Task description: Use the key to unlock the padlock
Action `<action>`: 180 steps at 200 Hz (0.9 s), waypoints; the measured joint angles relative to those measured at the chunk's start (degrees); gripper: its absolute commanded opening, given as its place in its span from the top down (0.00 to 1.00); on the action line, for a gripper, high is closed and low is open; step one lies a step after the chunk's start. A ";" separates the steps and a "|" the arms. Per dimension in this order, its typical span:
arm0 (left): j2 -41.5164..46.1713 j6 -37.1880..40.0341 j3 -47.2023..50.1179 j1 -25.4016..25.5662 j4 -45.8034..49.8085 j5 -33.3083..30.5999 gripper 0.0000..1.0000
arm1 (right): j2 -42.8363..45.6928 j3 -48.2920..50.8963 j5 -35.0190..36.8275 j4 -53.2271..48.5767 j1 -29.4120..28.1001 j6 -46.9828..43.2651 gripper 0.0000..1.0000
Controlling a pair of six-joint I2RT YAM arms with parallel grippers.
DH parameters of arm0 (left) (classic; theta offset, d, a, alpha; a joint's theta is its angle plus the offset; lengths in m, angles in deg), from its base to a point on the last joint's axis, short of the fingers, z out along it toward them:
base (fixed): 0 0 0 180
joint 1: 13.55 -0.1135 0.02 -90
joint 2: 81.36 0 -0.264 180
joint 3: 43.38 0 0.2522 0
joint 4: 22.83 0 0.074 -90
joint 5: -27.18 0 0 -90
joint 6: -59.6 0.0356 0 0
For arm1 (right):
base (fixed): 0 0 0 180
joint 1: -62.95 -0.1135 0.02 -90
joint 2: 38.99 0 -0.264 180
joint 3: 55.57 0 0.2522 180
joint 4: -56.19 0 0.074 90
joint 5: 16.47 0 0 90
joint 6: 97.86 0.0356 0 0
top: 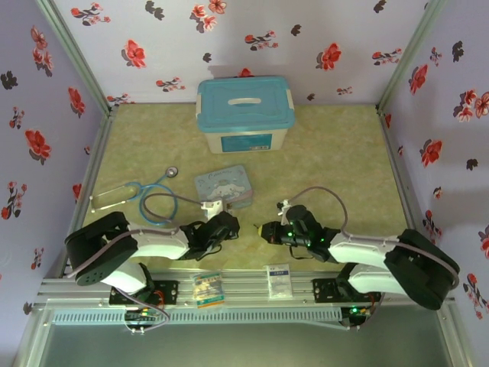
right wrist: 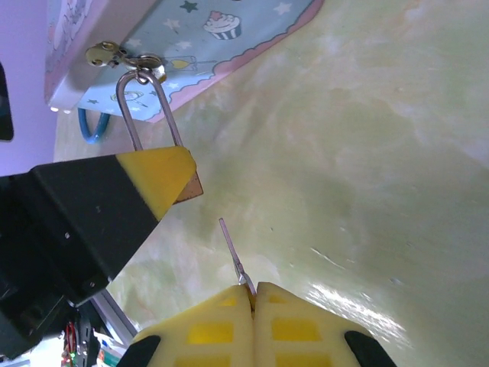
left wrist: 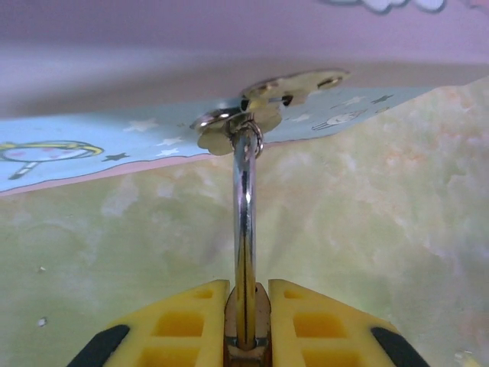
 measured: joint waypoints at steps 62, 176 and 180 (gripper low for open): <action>2.10 -7.82 6.67 0.00 -12.13 -0.46 1.00 | -10.43 -0.92 -3.87 12.87 -0.79 12.13 1.00; -6.16 -17.99 11.56 -0.07 -34.86 -2.36 1.00 | -26.60 0.50 -6.29 39.04 -2.14 24.94 1.00; -6.16 -18.08 11.65 -0.07 -34.95 -2.51 1.00 | -27.52 0.70 -6.34 40.57 -2.14 25.42 1.00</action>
